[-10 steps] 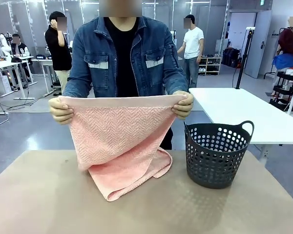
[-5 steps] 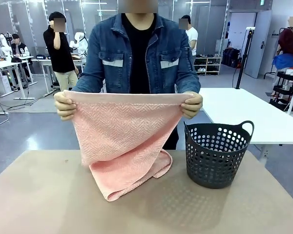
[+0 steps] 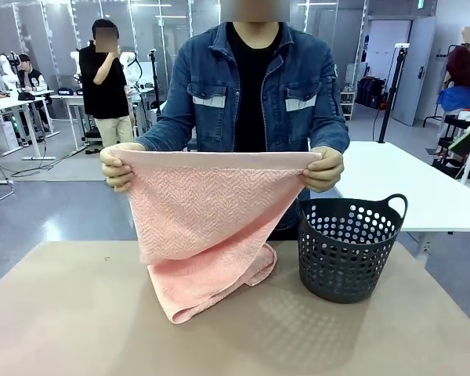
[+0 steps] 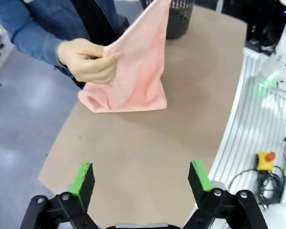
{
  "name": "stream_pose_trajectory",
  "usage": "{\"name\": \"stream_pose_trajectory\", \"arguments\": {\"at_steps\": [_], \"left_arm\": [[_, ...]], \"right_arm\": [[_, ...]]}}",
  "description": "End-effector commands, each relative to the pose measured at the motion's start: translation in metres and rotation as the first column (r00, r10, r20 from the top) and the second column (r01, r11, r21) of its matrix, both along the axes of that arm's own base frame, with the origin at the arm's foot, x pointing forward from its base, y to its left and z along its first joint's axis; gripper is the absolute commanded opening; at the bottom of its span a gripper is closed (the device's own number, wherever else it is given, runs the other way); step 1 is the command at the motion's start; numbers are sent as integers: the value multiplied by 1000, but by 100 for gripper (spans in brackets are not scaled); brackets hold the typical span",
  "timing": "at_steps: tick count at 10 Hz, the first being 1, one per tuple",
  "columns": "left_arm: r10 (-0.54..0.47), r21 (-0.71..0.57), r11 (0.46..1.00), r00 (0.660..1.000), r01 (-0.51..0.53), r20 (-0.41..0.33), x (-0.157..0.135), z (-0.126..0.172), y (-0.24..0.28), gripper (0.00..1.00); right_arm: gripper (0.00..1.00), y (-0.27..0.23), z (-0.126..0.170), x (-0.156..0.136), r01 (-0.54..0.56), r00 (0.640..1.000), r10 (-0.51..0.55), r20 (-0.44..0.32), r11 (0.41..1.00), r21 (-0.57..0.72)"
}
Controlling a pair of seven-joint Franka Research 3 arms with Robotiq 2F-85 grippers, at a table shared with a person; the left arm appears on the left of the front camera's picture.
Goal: Fold the towel.
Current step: Grab the top end of the 100 cm Hotel Towel extended by the human.
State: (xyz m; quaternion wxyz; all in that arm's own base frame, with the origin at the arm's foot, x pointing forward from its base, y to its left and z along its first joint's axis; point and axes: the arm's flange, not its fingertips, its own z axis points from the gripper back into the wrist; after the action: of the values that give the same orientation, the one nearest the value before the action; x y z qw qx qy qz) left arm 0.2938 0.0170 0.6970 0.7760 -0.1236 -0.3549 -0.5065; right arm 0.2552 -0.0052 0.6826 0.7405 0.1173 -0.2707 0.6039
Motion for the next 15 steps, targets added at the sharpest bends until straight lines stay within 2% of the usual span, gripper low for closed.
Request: {"name": "stream_pose_trajectory", "arguments": {"at_steps": [1,5,6,7,8,9,11,13,15], "left_arm": [[-4,10,1000,999,5,-32,2,7,3,100],[-4,10,1000,999,5,-32,2,7,3,100],[-15,-2,1000,1000,15,-14,1,0,3,100],[-83,109,992,990,70,116,-2,27,-28,100],[-99,237,970,981,57,168,2,38,-61,100],[-113,313,949,971,42,209,5,44,-83,100],[-187,485,873,957,57,224,7,52,-129,100],[-227,591,805,949,55,220,15,51,-165,100],[-272,617,776,952,129,143,24,36,-188,100]], "right_arm": [[100,0,9,1,14,1000,-14,4,1000,-1],[100,0,9,1,14,1000,-14,4,1000,-1],[100,-1,6,-1,-16,1000,16,11,1000,6],[100,30,25,2,-68,995,73,61,995,-75],[100,59,36,8,-82,991,96,97,987,-140],[100,84,43,12,-100,986,122,115,979,-179],[100,132,57,21,-115,976,162,145,951,-288],[100,169,60,38,-119,969,187,161,925,-360],[100,190,56,59,-100,963,185,196,920,-378]]}}
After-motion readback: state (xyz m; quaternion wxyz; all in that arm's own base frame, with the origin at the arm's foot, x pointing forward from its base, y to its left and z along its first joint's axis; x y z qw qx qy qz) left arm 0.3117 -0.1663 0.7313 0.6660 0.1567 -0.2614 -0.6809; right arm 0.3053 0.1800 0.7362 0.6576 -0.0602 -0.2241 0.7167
